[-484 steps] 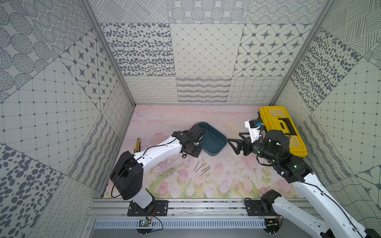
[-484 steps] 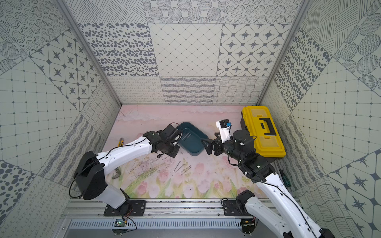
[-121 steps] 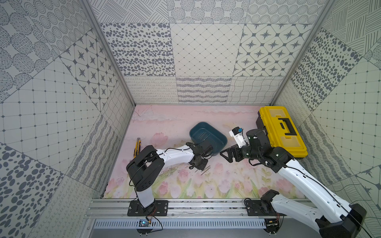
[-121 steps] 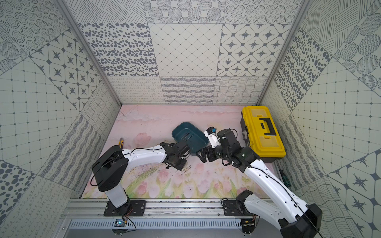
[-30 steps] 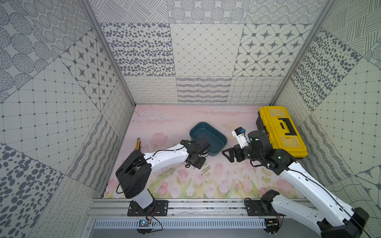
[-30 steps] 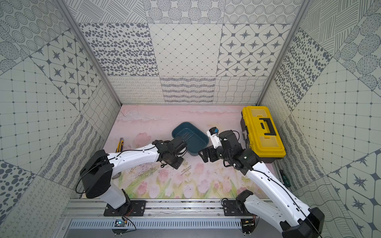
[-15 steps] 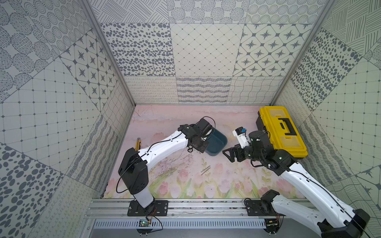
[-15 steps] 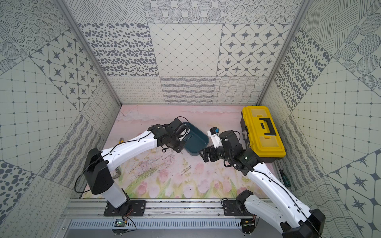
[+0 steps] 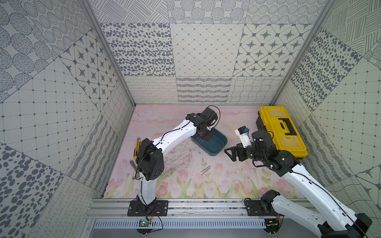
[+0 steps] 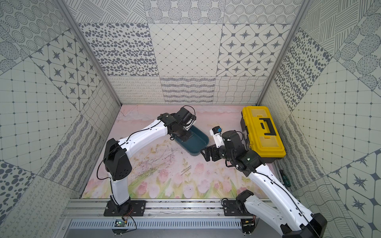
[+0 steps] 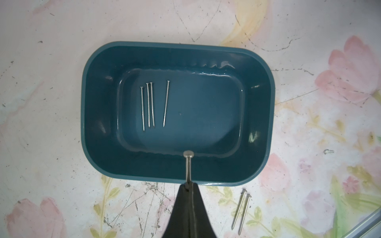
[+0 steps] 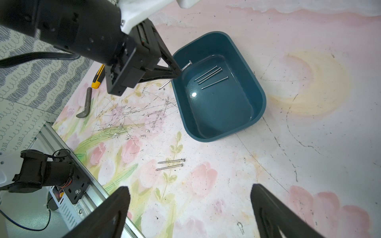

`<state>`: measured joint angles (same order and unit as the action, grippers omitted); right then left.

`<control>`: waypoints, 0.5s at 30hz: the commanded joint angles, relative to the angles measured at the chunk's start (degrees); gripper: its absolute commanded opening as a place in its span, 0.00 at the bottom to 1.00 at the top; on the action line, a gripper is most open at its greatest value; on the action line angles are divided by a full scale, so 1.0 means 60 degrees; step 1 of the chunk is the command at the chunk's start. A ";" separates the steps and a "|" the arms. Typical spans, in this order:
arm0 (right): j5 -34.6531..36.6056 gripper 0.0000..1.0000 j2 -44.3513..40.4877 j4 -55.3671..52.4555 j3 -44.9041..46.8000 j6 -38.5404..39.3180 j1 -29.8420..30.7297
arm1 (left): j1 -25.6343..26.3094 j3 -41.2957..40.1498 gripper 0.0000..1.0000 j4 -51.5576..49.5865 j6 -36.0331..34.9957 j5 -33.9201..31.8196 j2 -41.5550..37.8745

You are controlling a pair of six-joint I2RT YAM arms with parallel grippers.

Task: Put the nails on the desktop into the storage box
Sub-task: Place the nail in the storage box.

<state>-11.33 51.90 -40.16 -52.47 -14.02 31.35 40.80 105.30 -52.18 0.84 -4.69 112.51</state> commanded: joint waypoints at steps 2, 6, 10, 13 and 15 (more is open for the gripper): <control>-0.0026 0.97 -0.0213 0.0170 0.0059 0.0212 -0.0133 | -0.0062 0.0833 0.00 -0.0372 -0.0491 0.0389 0.0724; -0.0139 0.97 -0.0165 0.0175 0.0046 0.0222 -0.0268 | -0.0066 0.1295 0.00 -0.0355 -0.0594 0.0430 0.1205; -0.0248 0.97 -0.0122 0.0161 0.0018 0.0236 -0.0387 | -0.0135 0.1690 0.00 -0.0358 -0.0659 0.0546 0.1630; -0.0306 0.97 -0.0097 0.0173 0.0004 0.0264 -0.0464 | -0.0151 0.1883 0.00 -0.0327 -0.0725 0.0587 0.1940; -0.0330 0.97 -0.0076 0.0166 0.0005 0.0271 -0.0528 | -0.0150 0.1962 0.00 -0.0313 -0.0763 0.0634 0.2102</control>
<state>-12.49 51.94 -40.23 -52.47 -13.17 28.73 40.12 115.28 -52.58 -1.76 -3.03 123.04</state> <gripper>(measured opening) 0.971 0.045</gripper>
